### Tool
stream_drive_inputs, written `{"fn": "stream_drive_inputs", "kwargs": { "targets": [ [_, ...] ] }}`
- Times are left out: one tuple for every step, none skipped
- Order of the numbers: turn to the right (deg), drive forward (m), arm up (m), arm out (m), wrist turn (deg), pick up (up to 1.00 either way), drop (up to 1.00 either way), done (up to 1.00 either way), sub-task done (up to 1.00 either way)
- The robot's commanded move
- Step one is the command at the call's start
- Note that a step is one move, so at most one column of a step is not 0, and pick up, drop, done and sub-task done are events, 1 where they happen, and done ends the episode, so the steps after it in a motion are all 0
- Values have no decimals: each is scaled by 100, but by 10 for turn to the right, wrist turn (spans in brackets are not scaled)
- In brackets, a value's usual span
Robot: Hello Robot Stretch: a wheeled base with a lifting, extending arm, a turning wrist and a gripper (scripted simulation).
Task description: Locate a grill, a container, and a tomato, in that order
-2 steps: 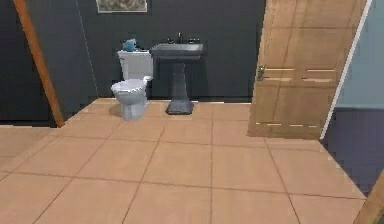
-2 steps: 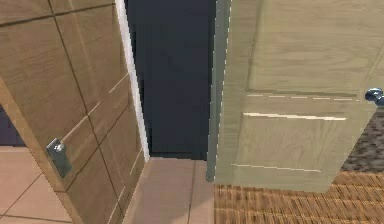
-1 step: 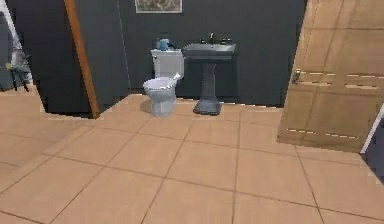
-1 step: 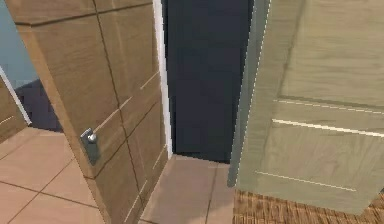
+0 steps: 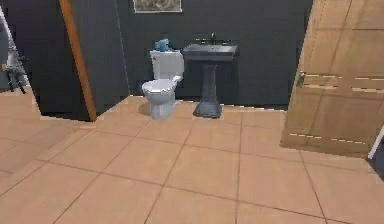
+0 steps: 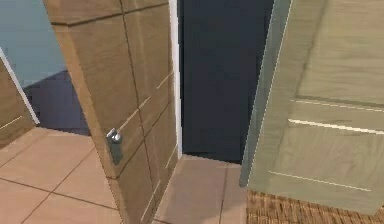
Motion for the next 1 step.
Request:
{"fn": "stream_drive_inputs", "kwargs": {
  "targets": [
    [-330,0,0,0,0,0,0,0,0]
  ]
}}
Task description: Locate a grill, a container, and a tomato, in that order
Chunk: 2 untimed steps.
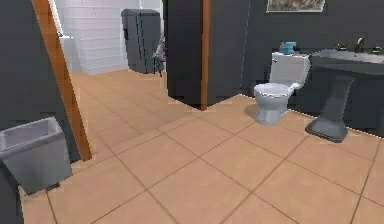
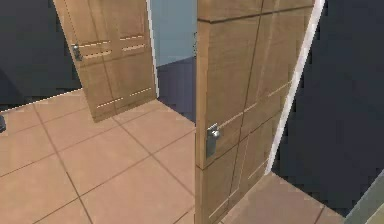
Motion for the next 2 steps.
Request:
{"fn": "stream_drive_inputs", "kwargs": {
  "targets": [
    [0,50,0,0,0,0,0,0,0],
    [-210,0,0,0,0,0,0,0,0]
  ]
}}
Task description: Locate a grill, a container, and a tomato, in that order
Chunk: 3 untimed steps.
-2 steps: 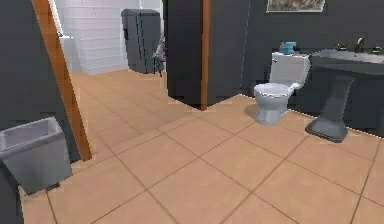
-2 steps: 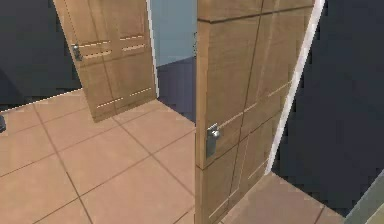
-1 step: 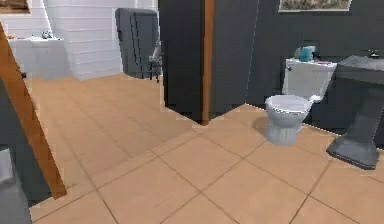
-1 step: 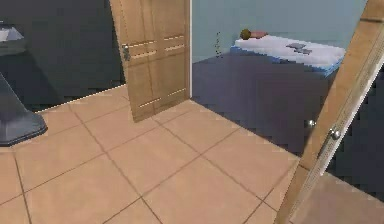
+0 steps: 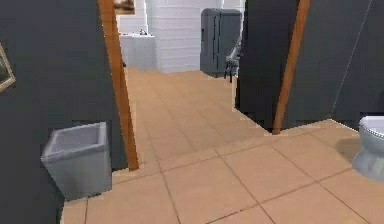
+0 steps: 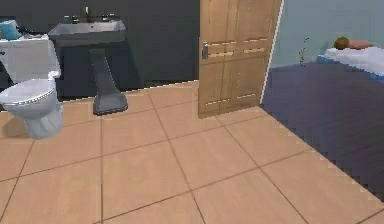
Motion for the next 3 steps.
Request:
{"fn": "stream_drive_inputs", "kwargs": {
  "targets": [
    [0,100,0,0,0,0,0,0,0],
    [0,100,0,0,0,0,0,0,0],
    [0,100,0,0,0,0,0,0,0]
  ]
}}
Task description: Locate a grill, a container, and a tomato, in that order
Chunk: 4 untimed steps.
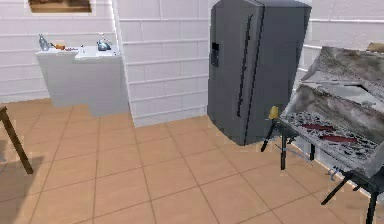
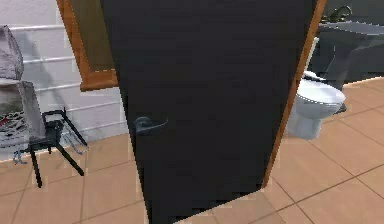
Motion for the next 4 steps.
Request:
{"fn": "stream_drive_inputs", "kwargs": {
  "targets": [
    [-60,0,0,0,0,0,0,0,0],
    [0,30,0,0,0,0,0,0,0],
    [450,0,0,0,0,0,0,0,0],
    [210,0,0,0,0,0,0,0,0]
  ]
}}
